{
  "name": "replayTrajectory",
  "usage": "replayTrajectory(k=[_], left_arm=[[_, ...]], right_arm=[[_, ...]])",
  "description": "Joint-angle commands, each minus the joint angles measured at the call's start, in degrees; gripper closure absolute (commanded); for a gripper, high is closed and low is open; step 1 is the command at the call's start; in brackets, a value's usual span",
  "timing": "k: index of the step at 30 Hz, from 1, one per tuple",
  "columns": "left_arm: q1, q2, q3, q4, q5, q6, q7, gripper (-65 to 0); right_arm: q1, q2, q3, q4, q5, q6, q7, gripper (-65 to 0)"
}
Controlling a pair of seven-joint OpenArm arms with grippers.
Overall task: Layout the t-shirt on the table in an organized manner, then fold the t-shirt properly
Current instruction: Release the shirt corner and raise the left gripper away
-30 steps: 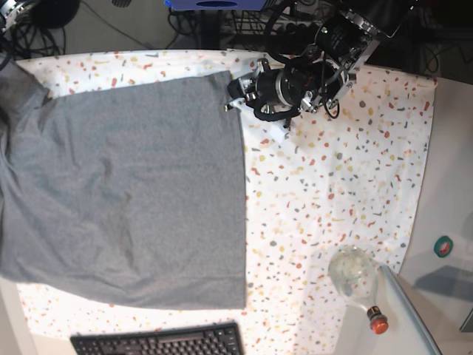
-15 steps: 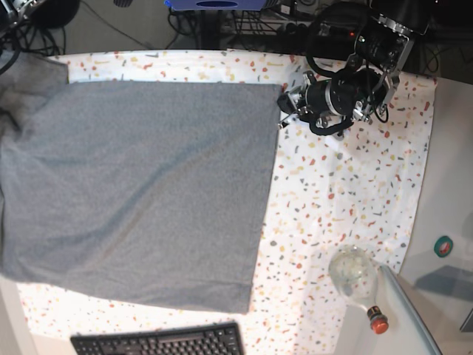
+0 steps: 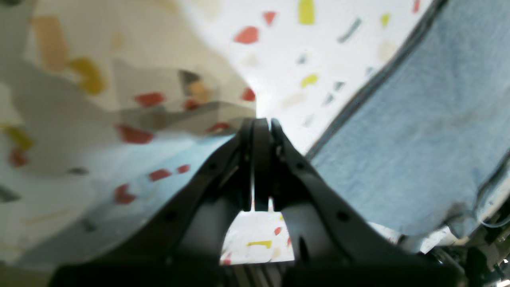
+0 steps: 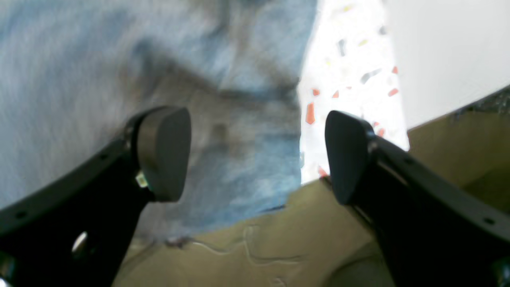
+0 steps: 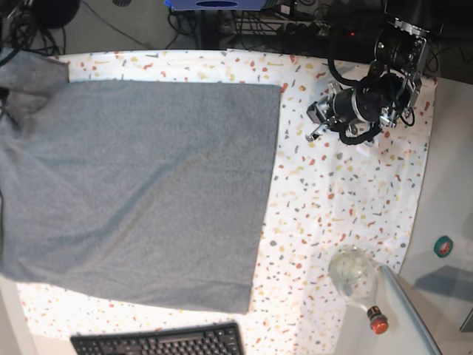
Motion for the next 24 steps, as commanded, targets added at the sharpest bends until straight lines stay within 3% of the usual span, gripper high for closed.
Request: replayTrajectory(k=[1, 5, 9, 15, 24], left_arm=[[-0.11, -0.6, -0.32, 2.95, -1.03, -0.6, 0.02, 0.0], [2.35, -0.16, 1.0, 10.24, -1.12, -0.6, 4.67, 0.0], [4.99, 2.57, 0.21, 10.68, -1.03, -0.6, 11.0, 0.0], [10.79, 3.89, -5.6, 11.03, -0.85, -0.69, 9.33, 0.0], [12.29, 6.08, -14.83, 10.59, -1.12, -0.86, 9.42, 0.0]], right_arm=[[-0.94, 1.09, -2.14, 2.97, 0.24, -0.1, 1.08, -49.5], [-3.14, 0.03, -9.44, 7.55, 0.24, -0.1, 1.08, -49.5], [-2.0, -1.9, -10.14, 7.55, 0.06, -0.1, 1.08, -49.5], [-1.21, -2.08, -10.14, 6.84, 0.06, -0.1, 1.08, -49.5], [-1.12, -2.25, -10.14, 6.76, 0.06, -0.1, 1.08, -49.5]])
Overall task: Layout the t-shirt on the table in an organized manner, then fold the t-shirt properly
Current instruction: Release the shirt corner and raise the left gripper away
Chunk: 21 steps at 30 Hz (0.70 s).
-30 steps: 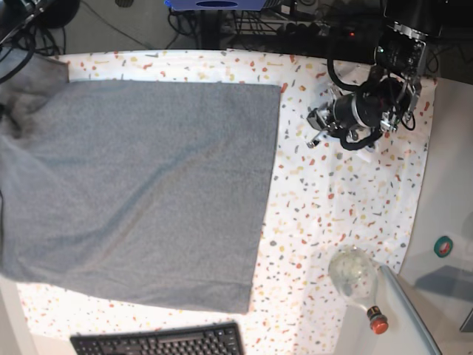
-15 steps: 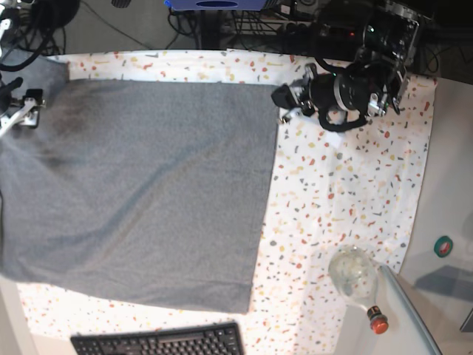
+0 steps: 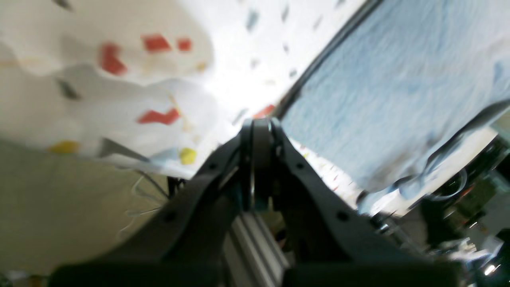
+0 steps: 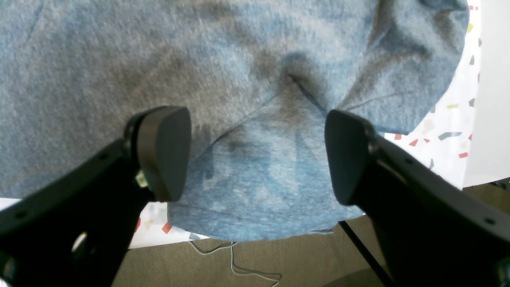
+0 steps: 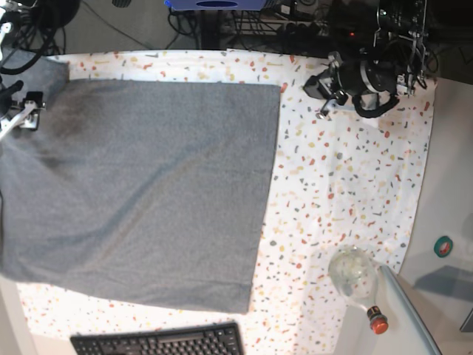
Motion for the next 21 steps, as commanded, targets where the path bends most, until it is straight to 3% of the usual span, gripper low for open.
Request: replayTrajectory(k=[1, 5, 7, 10, 14, 18, 20, 21], left_arm=[[0.02, 0.1, -1.02, 0.78, -0.97, -0.4, 0.53, 0.0], [-0.24, -0.17, -0.76, 1.75, -1.05, -0.67, 0.79, 0.0], [-0.24, -0.52, -0.32, 2.28, -1.05, -2.95, 0.79, 0.0], [0.29, -0.08, -1.19, 1.75, -1.05, -9.37, 0.79, 0.0], [-1.21, 0.01, -1.46, 0.52, -1.14, -9.99, 4.92, 0.0], [-3.4, 0.01, -1.63, -0.71, -1.14, -10.07, 8.35, -28.5], [-3.4, 0.01, -1.63, -0.71, -1.05, -10.07, 8.35, -38.2], [-3.4, 0.01, -1.63, -0.54, -1.05, -10.07, 8.17, -39.8]], right_arm=[[0.35, 0.83, 0.46, 0.72, 0.41, -0.21, 0.95, -49.5], [0.26, 0.83, 0.46, 0.72, 0.41, -0.21, 0.95, -49.5], [0.26, 0.83, 0.46, 0.72, 0.41, -0.21, 0.95, -49.5], [0.26, 0.83, 0.46, 0.72, 0.41, -0.21, 0.95, -49.5], [0.35, 0.83, 0.46, 0.72, 0.41, -0.21, 0.95, -49.5], [0.35, 0.83, 0.37, 0.72, 0.41, -0.21, 0.95, -49.5], [0.35, 0.83, 0.37, 0.72, 0.41, -0.21, 0.95, -49.5], [0.35, 0.83, 0.37, 0.72, 0.41, -0.21, 0.95, -49.5]])
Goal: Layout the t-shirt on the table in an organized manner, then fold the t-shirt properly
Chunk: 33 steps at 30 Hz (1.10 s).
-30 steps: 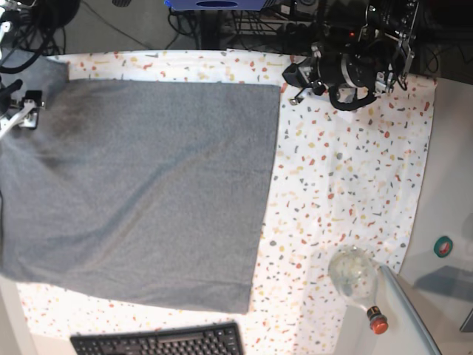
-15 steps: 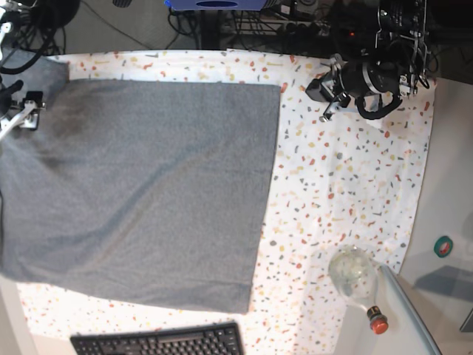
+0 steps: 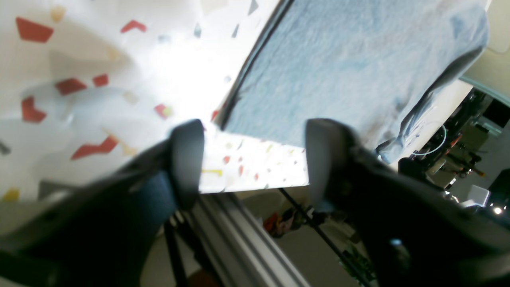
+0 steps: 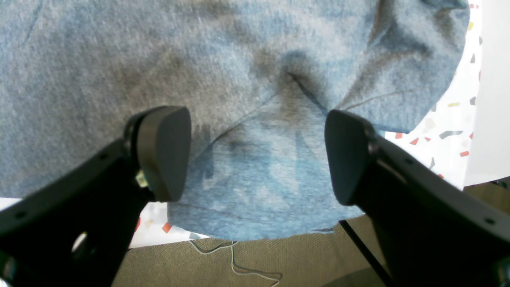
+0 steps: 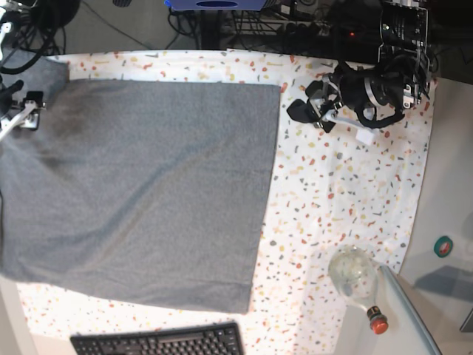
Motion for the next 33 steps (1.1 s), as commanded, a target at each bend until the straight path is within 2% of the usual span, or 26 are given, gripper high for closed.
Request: replayTrajectory(k=[1, 5, 14, 19, 22, 30, 33], left_arm=[[0.05, -0.38, -0.3, 0.82, -0.9, -0.19, -0.16, -39.7], [0.05, 0.23, 0.4, -1.47, -0.64, -0.19, -3.15, -39.7], [-3.73, 4.19, 0.93, -9.82, -0.55, -0.19, -3.06, -39.5], [-5.49, 4.27, 7.7, -10.0, -0.55, -0.19, -3.23, -38.7], [-6.02, 4.54, 9.63, -11.05, -0.55, -0.19, -3.41, -31.8], [-6.98, 5.59, 8.23, -14.22, -0.55, -0.19, -3.41, -1.5], [-7.42, 5.68, 8.23, -15.62, -0.9, -0.28, -3.32, 0.0]], right_arm=[[0.32, 0.96, 0.35, 0.72, 0.39, -0.19, 0.93, -49.5], [0.32, 0.96, 0.35, 0.72, 0.39, -0.19, 0.93, -49.5], [0.41, 0.96, 0.61, 0.72, 0.39, -0.19, 0.93, -49.5], [0.41, 0.96, 0.79, 0.72, 0.39, -0.19, 0.93, -49.5], [0.41, 0.96, 0.87, 0.72, 0.39, -0.19, 0.93, -49.5], [0.41, 1.05, 1.14, 0.72, 0.39, -0.37, 1.01, -49.5], [1.73, -0.18, 6.15, 0.72, 0.57, -0.63, 1.01, -49.5]])
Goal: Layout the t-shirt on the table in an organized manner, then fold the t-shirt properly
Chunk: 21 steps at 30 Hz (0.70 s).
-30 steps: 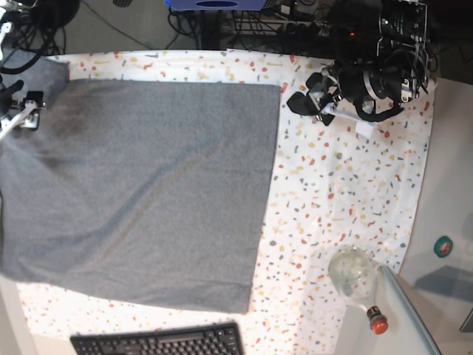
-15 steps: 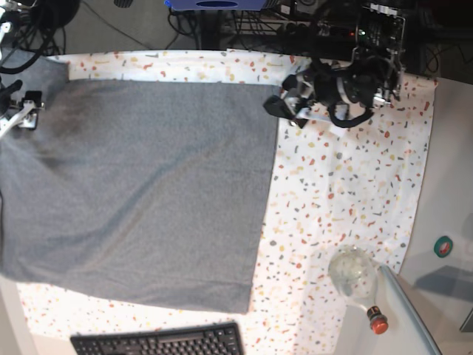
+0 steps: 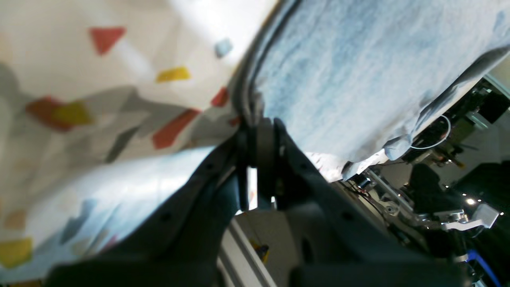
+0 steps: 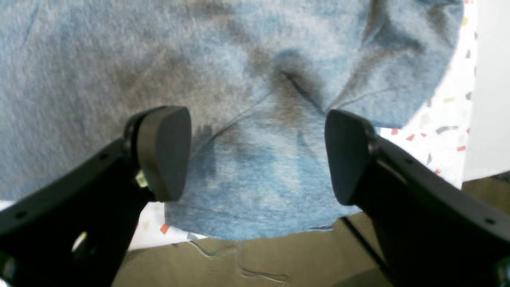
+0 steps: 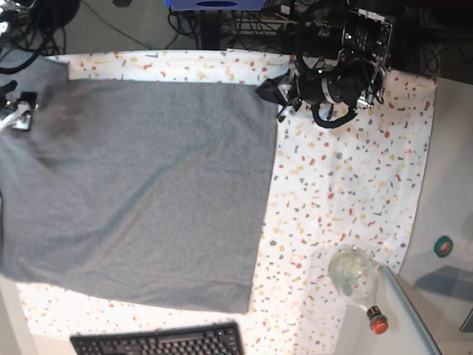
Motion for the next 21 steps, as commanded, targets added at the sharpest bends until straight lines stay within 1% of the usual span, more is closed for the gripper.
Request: replayTrajectory(k=[1, 4, 6, 10, 12, 15, 18, 21], left_arm=[[-0.3, -0.31, -0.23, 0.11, -1.01, -0.33, 0.44, 0.0], [-0.12, -0.31, -0.23, -0.24, -1.01, -0.33, 0.7, 0.0], [0.14, -0.57, -0.14, -0.59, -1.01, -0.33, 0.79, 0.0], [0.23, -0.83, -0.94, -1.65, -0.75, -0.33, 0.7, 0.0], [0.23, -1.45, -0.94, -1.56, -0.75, -0.33, 0.7, 0.0], [0.23, -1.54, -0.32, -0.33, -0.66, -0.33, 0.61, 0.0], [0.23, -1.54, -0.67, 0.11, -0.66, -0.33, 0.61, 0.0], [-0.03, -1.63, -0.85, 0.11, -0.66, -0.24, 0.61, 0.0]], right_arm=[[1.23, -0.12, 3.5, 0.5, -0.22, -0.54, 1.04, -49.5], [4.05, -1.27, 12.56, -1.43, -0.31, -0.37, 0.95, -49.5], [4.57, -0.83, 15.72, -4.33, -0.4, -0.28, 0.95, -49.5], [3.25, 3.04, 15.9, -12.95, -0.31, -0.19, 1.12, -49.5], [3.17, 4.89, 15.9, -18.05, -0.22, -0.1, 3.59, -49.5], [2.99, 6.56, 15.9, -23.59, -0.22, -0.1, 9.12, -49.5], [3.52, 7.96, 15.81, -27.19, -0.22, -0.1, 9.83, -49.5], [4.66, 9.37, 13.17, -30.44, -0.22, -0.1, 10.0, -49.5]])
